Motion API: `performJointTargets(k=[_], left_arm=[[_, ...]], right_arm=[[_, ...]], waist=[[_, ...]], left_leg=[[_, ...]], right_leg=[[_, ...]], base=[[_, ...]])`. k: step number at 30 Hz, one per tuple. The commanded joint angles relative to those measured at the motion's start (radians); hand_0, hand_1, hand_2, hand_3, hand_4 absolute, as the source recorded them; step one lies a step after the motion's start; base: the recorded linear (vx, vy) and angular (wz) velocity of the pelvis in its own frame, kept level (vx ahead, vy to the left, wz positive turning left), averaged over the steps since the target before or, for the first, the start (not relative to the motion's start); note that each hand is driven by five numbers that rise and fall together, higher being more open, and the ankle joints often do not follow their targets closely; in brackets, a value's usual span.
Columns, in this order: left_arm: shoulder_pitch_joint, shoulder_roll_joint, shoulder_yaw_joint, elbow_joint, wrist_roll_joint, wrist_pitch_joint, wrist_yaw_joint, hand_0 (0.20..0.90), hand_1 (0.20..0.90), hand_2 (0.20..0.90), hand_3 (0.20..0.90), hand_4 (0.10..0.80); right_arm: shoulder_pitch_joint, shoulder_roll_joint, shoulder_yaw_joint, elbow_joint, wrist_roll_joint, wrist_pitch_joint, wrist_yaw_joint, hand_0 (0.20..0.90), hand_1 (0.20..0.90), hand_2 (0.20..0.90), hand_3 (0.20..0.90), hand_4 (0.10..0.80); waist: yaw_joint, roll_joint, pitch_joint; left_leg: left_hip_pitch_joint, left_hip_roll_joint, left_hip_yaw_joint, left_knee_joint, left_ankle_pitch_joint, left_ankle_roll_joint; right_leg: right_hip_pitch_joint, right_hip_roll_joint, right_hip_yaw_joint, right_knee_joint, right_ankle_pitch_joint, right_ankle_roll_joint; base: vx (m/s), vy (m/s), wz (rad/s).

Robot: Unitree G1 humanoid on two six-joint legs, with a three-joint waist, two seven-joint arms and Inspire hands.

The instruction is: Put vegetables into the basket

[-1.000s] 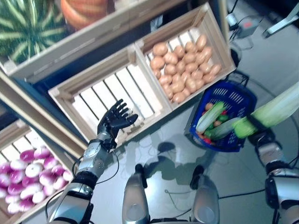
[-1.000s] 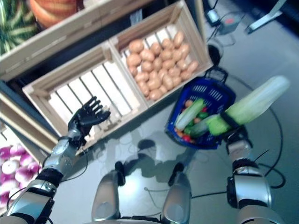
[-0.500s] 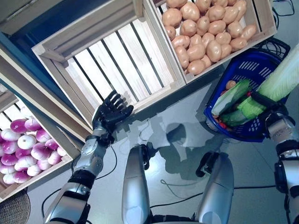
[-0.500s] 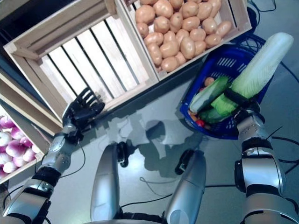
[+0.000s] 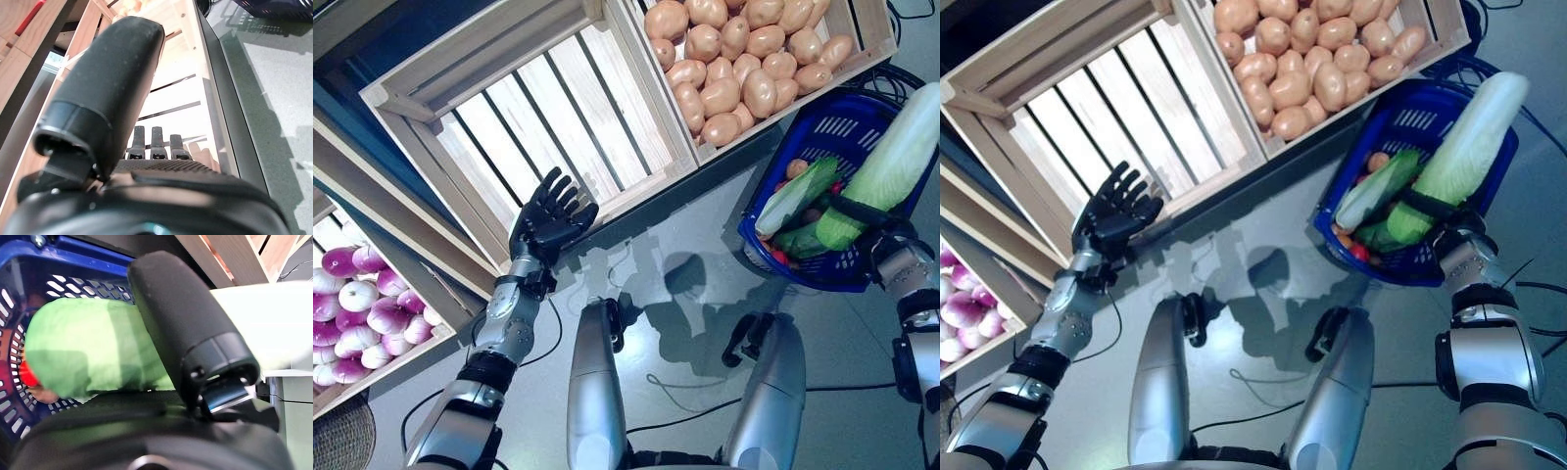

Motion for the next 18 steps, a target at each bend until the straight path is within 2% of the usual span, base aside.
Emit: performJointTargets(k=[1,4,8,16,18], left_arm=[[-0.029,0.071,0.003,-0.066,-0.037,-0.126,-0.044,0.9,0.9,0.9,0.9,0.8],[-0.02,0.07,0.004,-0.063,-0.04,-0.133,-0.053,0.9,0.9,0.9,0.9,0.8],[-0.019,0.07,0.008,-0.06,-0.044,-0.133,-0.062,0.9,0.9,0.9,0.9,0.8],[-0.028,0.065,0.02,-0.057,-0.045,-0.127,-0.061,0.9,0.9,0.9,0.9,0.8],[-0.027,0.06,0.022,-0.057,-0.036,-0.125,-0.054,0.9,0.9,0.9,0.9,0.8]], right_arm=[[-0.058,-0.098,0.004,0.009,-0.021,-0.051,0.047,0.9,0.9,0.9,0.9,0.8],[-0.045,-0.095,-0.003,0.014,-0.016,-0.042,0.066,0.9,0.9,0.9,0.9,0.8],[-0.026,-0.083,-0.003,0.014,-0.024,-0.037,0.083,0.9,0.9,0.9,0.9,0.8],[-0.008,-0.063,-0.013,0.002,-0.016,-0.035,0.083,0.9,0.9,0.9,0.9,0.8],[0.019,-0.044,-0.015,-0.004,-0.014,-0.034,0.089,0.9,0.9,0.9,0.9,0.8]], waist=[[0.015,-0.003,-0.062],[0.017,-0.005,-0.072],[0.023,-0.016,-0.09],[0.04,-0.039,-0.123],[0.043,-0.048,-0.145]], left_leg=[[0.165,0.019,0.024,-0.08,-0.118,0.0],[0.208,0.021,0.04,-0.153,-0.085,0.0],[0.296,0.021,0.067,-0.296,-0.018,-0.005],[0.445,0.002,0.103,-0.519,0.087,-0.012],[0.52,-0.006,0.121,-0.618,0.132,-0.015]], right_leg=[[0.11,0.028,0.035,-0.137,0.046,-0.011],[0.151,0.036,0.024,-0.187,0.068,-0.008],[0.242,0.045,-0.018,-0.294,0.108,-0.003],[0.399,0.062,-0.102,-0.49,0.176,0.002],[0.48,0.081,-0.134,-0.59,0.208,0.006]], base=[[0.053,0.001,0.0],[0.041,0.01,0.02],[0.054,0.017,-0.01],[0.028,0.002,-0.04],[0.034,-0.009,0.01]])
